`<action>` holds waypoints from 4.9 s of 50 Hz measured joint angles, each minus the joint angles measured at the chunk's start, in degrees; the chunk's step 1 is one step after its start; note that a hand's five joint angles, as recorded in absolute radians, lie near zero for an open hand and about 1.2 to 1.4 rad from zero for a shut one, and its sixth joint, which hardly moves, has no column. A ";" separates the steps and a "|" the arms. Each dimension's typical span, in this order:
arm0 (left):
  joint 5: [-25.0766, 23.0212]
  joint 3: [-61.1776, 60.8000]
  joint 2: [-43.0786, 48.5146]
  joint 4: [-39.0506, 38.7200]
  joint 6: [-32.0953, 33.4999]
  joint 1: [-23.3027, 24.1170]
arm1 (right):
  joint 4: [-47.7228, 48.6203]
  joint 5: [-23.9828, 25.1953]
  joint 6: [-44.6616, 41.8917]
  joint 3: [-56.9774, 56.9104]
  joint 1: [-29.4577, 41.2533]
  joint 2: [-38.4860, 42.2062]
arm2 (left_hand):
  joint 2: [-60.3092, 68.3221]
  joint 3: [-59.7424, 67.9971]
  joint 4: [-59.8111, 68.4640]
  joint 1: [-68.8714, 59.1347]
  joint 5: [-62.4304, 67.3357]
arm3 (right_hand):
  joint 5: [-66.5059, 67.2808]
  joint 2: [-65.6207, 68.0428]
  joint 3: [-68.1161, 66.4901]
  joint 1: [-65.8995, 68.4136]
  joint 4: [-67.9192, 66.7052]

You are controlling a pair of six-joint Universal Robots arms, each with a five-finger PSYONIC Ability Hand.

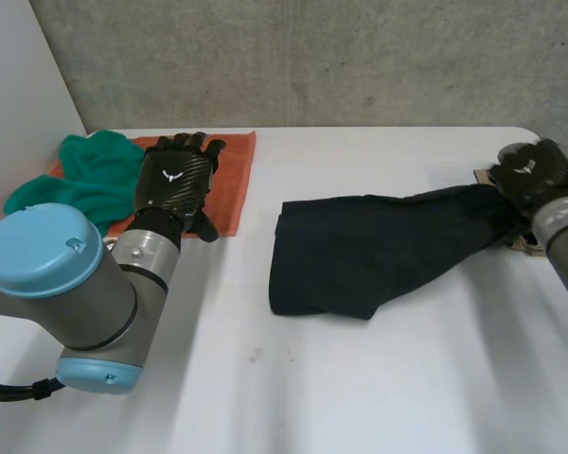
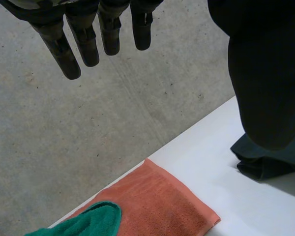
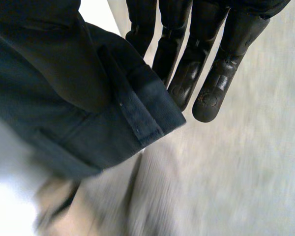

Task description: Fold the laundry.

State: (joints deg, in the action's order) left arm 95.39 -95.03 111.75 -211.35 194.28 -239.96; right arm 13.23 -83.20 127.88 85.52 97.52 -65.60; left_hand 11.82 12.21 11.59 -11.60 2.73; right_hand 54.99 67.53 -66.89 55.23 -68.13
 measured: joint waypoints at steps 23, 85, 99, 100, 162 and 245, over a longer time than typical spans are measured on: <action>0.10 12.22 0.96 5.73 -0.77 1.04 | 10.32 9.95 16.12 -5.82 24.62 10.02 | 0.00 0.00 0.00 0.00 0.00 | -51.07 -54.83 54.50 -43.65 54.49; -2.88 17.37 14.43 13.23 11.98 13.06 | -31.52 8.49 45.12 -38.54 13.90 26.35 | 43.75 43.38 44.89 -42.30 43.67 | -51.23 -54.83 54.50 -43.65 54.48; -2.89 24.37 12.75 13.71 7.84 11.81 | -31.34 7.94 38.36 -34.59 14.80 27.48 | 3.16 2.77 3.20 -3.52 1.46 | -51.23 -54.83 56.72 -45.77 54.48; -2.93 25.09 13.15 13.94 7.33 11.58 | -31.29 7.93 38.23 -34.40 14.80 27.41 | 3.16 2.77 3.20 -3.52 1.48 | -51.23 -54.83 56.74 -45.81 54.48; -25.74 26.62 -0.37 34.92 -7.81 1.57 | -8.76 -0.56 33.34 1.22 19.48 -1.95 | 3.25 2.85 3.31 -3.52 1.65 | -51.23 -54.83 56.92 -45.96 54.48; -36.41 19.83 -5.73 37.05 -10.94 -2.46 | 26.31 26.05 43.90 -29.60 -16.37 16.68 | 3.25 2.90 3.31 -3.62 1.65 | -2.66 -0.42 0.19 -3.34 -0.20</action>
State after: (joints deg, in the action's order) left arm 58.97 -75.20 106.03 -174.29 183.34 -242.42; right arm 39.54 -57.15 171.77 55.92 81.14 -48.92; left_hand 15.07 15.11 14.90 -15.21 4.38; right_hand 52.33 67.11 -66.70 51.89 -68.33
